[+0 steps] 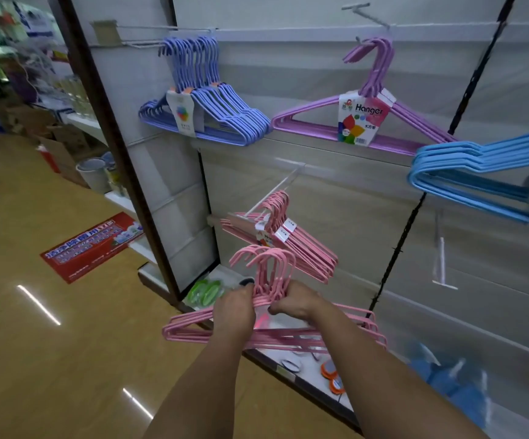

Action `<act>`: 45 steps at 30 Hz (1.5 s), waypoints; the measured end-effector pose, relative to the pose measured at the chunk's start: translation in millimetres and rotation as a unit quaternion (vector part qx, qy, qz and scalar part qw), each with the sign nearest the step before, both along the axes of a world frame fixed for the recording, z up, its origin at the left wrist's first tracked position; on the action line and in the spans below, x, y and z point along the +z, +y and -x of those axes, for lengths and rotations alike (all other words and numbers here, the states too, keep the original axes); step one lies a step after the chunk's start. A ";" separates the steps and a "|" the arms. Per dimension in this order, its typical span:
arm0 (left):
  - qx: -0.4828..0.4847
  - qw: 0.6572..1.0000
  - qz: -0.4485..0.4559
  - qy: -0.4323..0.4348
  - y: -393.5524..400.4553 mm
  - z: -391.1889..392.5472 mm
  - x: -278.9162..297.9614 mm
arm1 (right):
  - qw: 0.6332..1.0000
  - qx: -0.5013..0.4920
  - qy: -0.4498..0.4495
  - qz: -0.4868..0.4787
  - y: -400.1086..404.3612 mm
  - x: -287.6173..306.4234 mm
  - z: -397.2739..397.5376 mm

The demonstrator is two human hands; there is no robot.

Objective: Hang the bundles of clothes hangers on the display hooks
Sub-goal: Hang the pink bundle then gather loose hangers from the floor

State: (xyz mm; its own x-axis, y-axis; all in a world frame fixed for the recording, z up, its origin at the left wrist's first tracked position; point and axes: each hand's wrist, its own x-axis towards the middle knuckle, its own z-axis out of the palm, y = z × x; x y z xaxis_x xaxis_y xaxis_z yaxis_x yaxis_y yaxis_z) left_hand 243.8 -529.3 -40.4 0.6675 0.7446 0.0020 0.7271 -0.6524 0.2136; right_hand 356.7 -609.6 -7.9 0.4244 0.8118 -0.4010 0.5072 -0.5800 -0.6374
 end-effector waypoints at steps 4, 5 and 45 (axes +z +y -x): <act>-0.035 0.999 -0.022 0.020 43.8 18.0 -3.0 | 0.966 -0.020 0.250 -0.068 27.2 24.2 21.7; -0.047 0.998 -0.029 0.025 55.7 22.0 -3.4 | 0.942 -0.053 0.316 -0.101 36.8 26.9 27.2; -0.268 0.960 0.066 -0.041 168.0 -58.7 -26.8 | 0.946 -0.296 0.122 -0.056 120.9 -41.0 -45.5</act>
